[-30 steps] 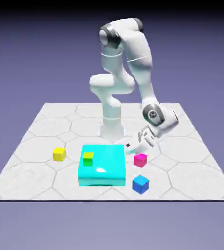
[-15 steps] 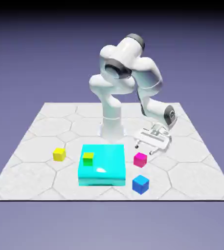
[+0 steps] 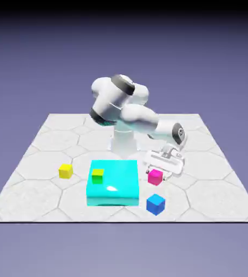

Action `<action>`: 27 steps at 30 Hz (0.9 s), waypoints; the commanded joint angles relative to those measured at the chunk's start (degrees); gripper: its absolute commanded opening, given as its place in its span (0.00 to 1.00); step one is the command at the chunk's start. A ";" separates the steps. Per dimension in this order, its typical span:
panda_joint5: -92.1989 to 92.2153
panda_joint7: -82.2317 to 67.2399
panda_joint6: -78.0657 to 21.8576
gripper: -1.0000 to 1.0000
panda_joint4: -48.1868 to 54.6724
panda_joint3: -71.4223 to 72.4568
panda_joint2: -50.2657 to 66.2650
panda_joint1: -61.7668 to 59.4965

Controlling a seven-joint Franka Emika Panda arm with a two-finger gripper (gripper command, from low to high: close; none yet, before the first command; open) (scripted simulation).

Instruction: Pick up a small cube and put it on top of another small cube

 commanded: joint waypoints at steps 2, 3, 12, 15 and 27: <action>-2.42 -1.03 -1.89 0.50 -0.10 -0.03 2.23 -1.70; -2.42 -1.03 -1.89 0.00 -0.10 -0.03 2.23 -1.70; 15.61 6.64 12.20 0.00 0.65 0.18 -14.37 10.94; 22.37 9.51 17.48 0.00 0.93 0.26 -20.59 15.68; 40.06 1.92 24.30 0.00 7.44 -1.47 -36.45 22.37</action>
